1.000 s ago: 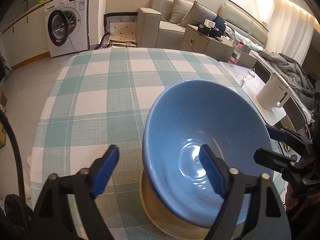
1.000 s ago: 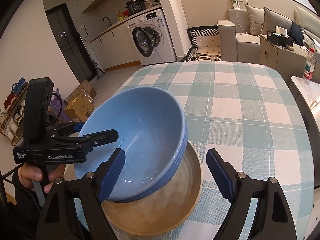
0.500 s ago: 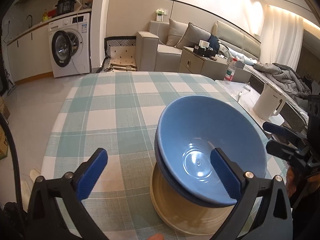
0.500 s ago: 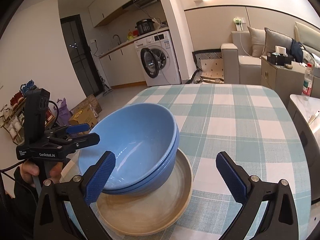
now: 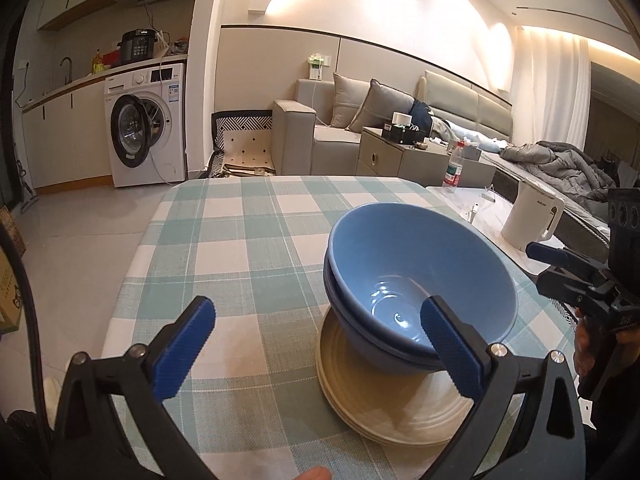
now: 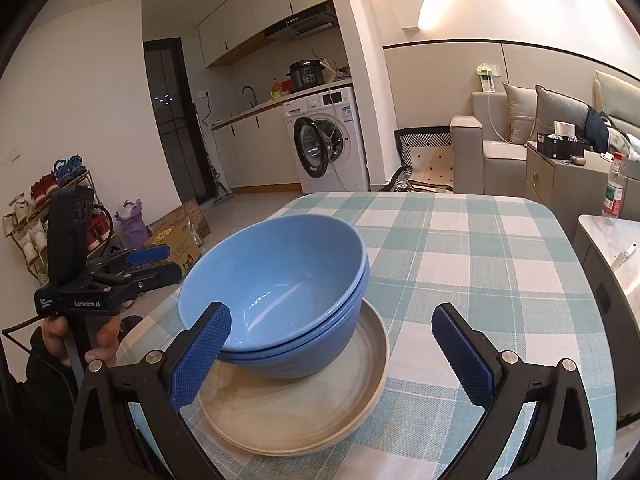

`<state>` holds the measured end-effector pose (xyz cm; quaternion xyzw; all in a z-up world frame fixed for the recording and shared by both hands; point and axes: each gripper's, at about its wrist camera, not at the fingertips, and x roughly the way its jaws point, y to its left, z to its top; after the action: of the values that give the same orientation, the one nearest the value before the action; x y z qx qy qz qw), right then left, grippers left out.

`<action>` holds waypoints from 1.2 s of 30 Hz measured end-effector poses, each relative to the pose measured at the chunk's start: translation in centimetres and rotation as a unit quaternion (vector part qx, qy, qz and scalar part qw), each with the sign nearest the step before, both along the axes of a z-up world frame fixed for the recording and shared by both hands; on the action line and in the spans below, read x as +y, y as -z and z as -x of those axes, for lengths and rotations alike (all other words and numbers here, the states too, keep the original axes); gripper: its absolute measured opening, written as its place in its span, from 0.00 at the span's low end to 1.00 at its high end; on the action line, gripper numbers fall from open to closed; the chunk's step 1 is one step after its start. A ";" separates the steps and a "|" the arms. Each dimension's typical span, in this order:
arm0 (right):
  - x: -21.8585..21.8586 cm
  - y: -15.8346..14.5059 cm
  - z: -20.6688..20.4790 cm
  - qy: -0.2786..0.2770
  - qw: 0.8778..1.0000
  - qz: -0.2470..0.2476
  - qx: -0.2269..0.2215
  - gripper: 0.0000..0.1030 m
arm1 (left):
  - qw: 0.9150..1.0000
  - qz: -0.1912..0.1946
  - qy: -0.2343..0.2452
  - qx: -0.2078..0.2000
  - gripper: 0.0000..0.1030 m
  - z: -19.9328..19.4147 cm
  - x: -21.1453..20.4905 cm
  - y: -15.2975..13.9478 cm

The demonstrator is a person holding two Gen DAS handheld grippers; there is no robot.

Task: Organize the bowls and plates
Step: 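Withdraw both open tools back from the stacked bowls and plates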

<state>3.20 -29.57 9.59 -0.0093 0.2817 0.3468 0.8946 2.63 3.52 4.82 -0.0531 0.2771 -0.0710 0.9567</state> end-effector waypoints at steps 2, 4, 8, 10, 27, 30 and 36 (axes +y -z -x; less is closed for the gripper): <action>0.0 0.4 0.5 -0.002 1.000 -0.001 -0.003 0.99 | 1.000 -0.001 -0.002 -0.007 1.00 0.4 -0.1 0.2; 0.0 0.7 1.0 -0.006 1.000 -0.003 -0.005 0.99 | 1.000 0.000 -0.004 -0.013 1.00 0.7 -0.2 0.6; -0.4 1.1 2.0 -0.008 1.000 -0.006 -0.017 0.99 | 1.000 0.011 -0.003 -0.023 1.00 1.3 -0.2 1.2; -0.7 1.2 2.4 -0.014 1.000 -0.016 -0.020 0.99 | 0.999 0.014 -0.002 -0.029 1.00 1.6 -0.4 1.5; -2.1 3.0 4.3 -0.011 0.999 -0.019 -0.048 0.99 | 0.998 -0.007 -0.010 -0.056 1.00 4.2 -1.2 3.1; -2.3 3.1 4.5 -0.013 0.998 -0.022 -0.051 0.99 | 0.998 -0.019 -0.003 -0.068 1.00 4.5 -1.6 3.0; -2.0 3.1 4.9 -0.015 0.998 -0.019 -0.063 0.99 | 0.996 -0.026 0.003 -0.082 1.00 4.8 -2.0 3.2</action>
<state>-1.71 -31.60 6.45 -0.0185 0.2177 0.3645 0.9052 -2.16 1.50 1.57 -0.0218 0.1992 -0.0708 0.9771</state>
